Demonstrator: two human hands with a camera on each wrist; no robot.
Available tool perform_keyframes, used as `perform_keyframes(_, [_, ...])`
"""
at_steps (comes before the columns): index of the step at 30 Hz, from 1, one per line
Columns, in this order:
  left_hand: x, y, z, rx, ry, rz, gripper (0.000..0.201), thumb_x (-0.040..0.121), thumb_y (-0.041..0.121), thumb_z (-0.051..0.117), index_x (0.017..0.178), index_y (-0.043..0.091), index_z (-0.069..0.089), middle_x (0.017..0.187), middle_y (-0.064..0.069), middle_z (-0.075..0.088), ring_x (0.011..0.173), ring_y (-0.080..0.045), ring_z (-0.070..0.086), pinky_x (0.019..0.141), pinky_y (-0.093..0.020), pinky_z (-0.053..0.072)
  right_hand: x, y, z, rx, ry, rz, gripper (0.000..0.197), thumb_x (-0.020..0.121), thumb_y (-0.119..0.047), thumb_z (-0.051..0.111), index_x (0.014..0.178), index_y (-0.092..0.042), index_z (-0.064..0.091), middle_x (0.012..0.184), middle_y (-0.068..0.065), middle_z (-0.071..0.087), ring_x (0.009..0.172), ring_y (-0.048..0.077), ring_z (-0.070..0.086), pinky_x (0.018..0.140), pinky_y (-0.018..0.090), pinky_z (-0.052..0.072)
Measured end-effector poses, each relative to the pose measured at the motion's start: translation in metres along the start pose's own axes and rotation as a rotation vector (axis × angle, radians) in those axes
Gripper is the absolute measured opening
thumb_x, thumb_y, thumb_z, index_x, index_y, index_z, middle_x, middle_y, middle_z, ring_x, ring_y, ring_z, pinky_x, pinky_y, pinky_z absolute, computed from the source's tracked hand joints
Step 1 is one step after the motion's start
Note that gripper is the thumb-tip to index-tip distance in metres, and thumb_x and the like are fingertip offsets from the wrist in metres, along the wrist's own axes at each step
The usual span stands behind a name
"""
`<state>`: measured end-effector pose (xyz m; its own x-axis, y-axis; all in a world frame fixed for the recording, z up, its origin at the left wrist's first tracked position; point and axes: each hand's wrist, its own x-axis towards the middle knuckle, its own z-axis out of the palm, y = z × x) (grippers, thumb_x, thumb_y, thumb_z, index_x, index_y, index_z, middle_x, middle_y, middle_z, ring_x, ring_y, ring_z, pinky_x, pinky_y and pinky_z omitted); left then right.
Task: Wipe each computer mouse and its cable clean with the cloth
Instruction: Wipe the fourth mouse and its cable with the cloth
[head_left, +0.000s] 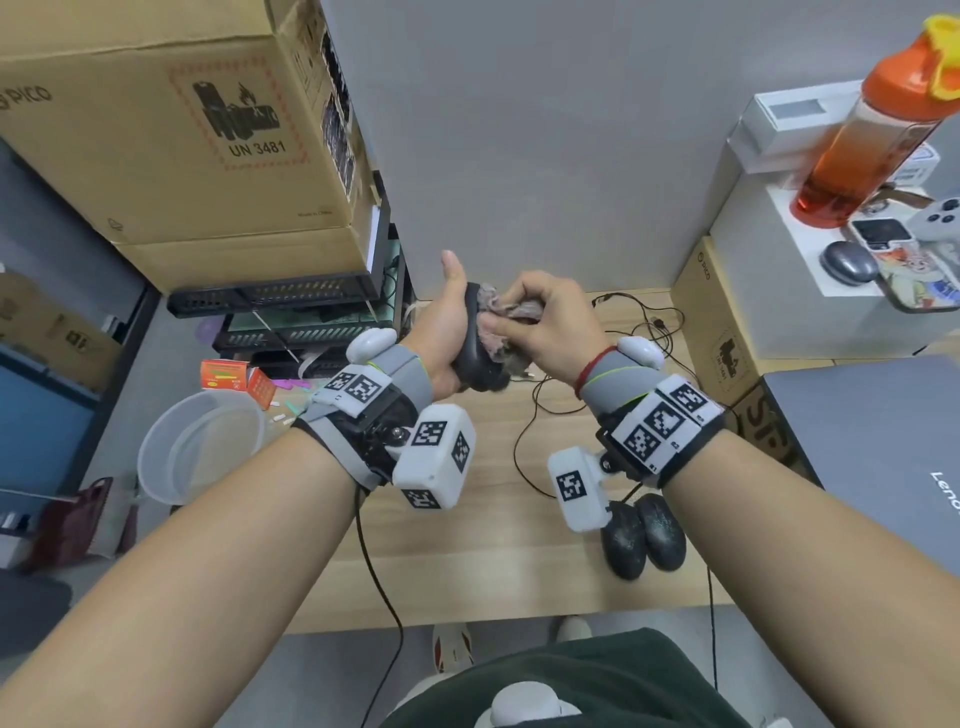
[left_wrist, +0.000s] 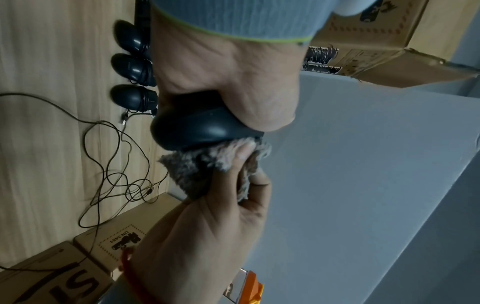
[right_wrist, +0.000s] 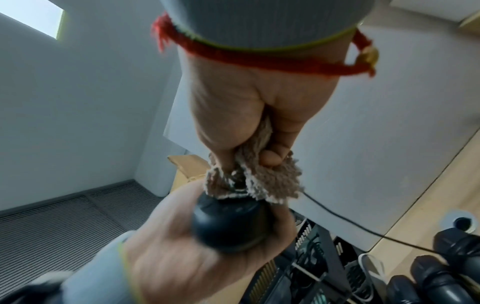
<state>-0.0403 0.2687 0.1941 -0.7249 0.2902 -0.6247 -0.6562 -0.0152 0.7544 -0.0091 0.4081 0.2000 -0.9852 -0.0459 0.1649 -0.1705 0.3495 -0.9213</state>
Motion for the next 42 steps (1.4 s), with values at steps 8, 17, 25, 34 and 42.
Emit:
perform_keyframes(8, [0.019,0.002,-0.015,-0.027,0.220,0.024,0.101,0.072,0.097,0.030,0.103,0.007,0.063,0.076,-0.013,0.063,0.081,-0.033,0.072,0.086,-0.059,0.057,-0.025,-0.006,0.008,0.171,-0.353,0.064,0.030,0.073,0.002,0.081,0.071,-0.009,0.054,0.093,0.016,0.056,0.058,0.031,0.068,0.043,0.034,0.046])
perform_keyframes(17, [0.012,0.009,-0.010,-0.026,0.097,-0.032,0.109,0.065,0.102,0.030,0.107,0.008,0.066,0.112,-0.029,0.068,0.087,-0.039,0.070,0.082,-0.053,0.056,-0.011,-0.010,0.004,0.160,-0.212,0.069,0.035,0.072,-0.011,0.086,0.073,-0.020,0.052,0.076,0.001,0.061,0.060,0.021,0.062,0.053,0.051,0.057])
perform_keyframes(25, [0.004,0.014,0.003,0.020,0.115,-0.027,0.106,0.077,0.095,0.028,0.113,0.005,0.071,0.108,-0.028,0.069,0.082,-0.030,0.064,0.082,-0.041,0.048,0.020,0.010,-0.026,0.100,-0.016,0.110,0.030,0.075,-0.007,0.083,0.070,-0.019,0.056,0.064,-0.007,0.060,0.057,0.004,0.057,0.055,0.024,0.052])
perform_keyframes(34, [0.000,0.035,0.004,-0.036,0.005,-0.023,0.110,0.083,0.090,0.022,0.128,-0.002,0.061,0.120,-0.029,0.066,0.095,-0.041,0.069,0.078,-0.044,0.058,0.028,0.000,-0.017,0.039,-0.077,-0.084,0.028,0.067,-0.027,0.088,0.064,-0.032,0.061,0.068,-0.015,0.063,0.067,0.002,0.058,0.072,0.026,0.048])
perform_keyframes(42, [-0.002,0.056,0.006,-0.139,0.057,0.003,0.089,0.085,0.089,0.026,0.098,0.010,0.063,0.112,-0.022,0.065,0.101,-0.034,0.065,0.091,-0.043,0.053,0.022,-0.003,-0.004,0.052,-0.049,-0.201,0.029,0.067,-0.033,0.084,0.066,-0.035,0.056,0.077,-0.011,0.060,0.074,0.007,0.059,0.074,0.028,0.048])
